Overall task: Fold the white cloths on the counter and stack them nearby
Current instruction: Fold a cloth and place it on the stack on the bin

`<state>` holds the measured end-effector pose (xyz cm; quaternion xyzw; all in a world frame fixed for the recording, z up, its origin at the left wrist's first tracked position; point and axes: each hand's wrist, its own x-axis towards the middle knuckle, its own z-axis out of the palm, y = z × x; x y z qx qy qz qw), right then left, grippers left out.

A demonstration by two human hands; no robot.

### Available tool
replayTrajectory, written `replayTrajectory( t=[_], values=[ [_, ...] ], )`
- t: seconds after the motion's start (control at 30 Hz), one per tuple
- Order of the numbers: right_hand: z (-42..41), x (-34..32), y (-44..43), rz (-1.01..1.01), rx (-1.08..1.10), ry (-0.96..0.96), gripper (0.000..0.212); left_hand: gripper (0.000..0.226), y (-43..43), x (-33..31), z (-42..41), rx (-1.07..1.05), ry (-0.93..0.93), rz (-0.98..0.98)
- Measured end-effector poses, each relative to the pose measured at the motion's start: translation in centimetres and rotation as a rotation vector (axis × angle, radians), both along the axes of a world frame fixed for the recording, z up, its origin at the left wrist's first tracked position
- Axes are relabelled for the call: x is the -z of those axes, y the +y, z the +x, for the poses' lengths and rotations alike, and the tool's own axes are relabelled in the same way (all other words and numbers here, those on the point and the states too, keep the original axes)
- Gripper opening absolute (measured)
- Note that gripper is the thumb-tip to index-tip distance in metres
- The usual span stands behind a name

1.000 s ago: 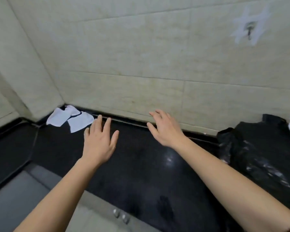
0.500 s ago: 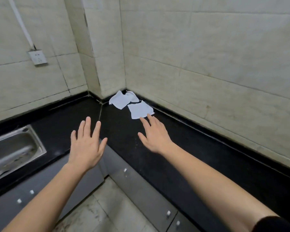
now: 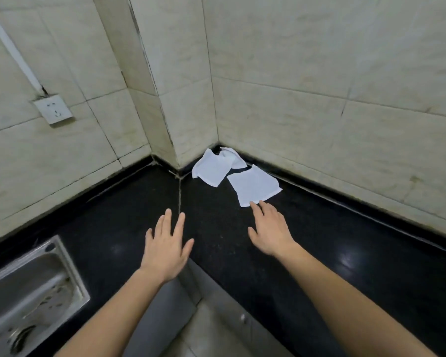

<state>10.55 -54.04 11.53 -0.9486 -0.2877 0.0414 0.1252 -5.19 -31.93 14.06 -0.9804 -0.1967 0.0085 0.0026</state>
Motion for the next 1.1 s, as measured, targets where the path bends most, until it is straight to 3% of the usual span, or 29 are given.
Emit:
replayTrajectory(
  t=[0.4,0.57,0.83,1.1],
  values=[
    [13.1,-1.7,6.4,-0.024,0.163,-0.001,0.067,0.071,9.1,-2.0,18.1,0.204,-0.104,-0.007],
    [16.0,1.3,7.1,-0.064,0.291,0.042,0.066,0.068,10.5,2.0,25.9,0.397,0.002,-0.068],
    [17.3,7.6,7.6,-0.174,0.525,0.309,0.069,0.055,9.9,10.4,33.4,0.747,0.214,-0.215],
    [19.0,13.2,7.9,-0.158,0.538,0.412,0.058,0.06,6.7,18.4,35.1,0.821,0.287,-0.249]
  ],
)
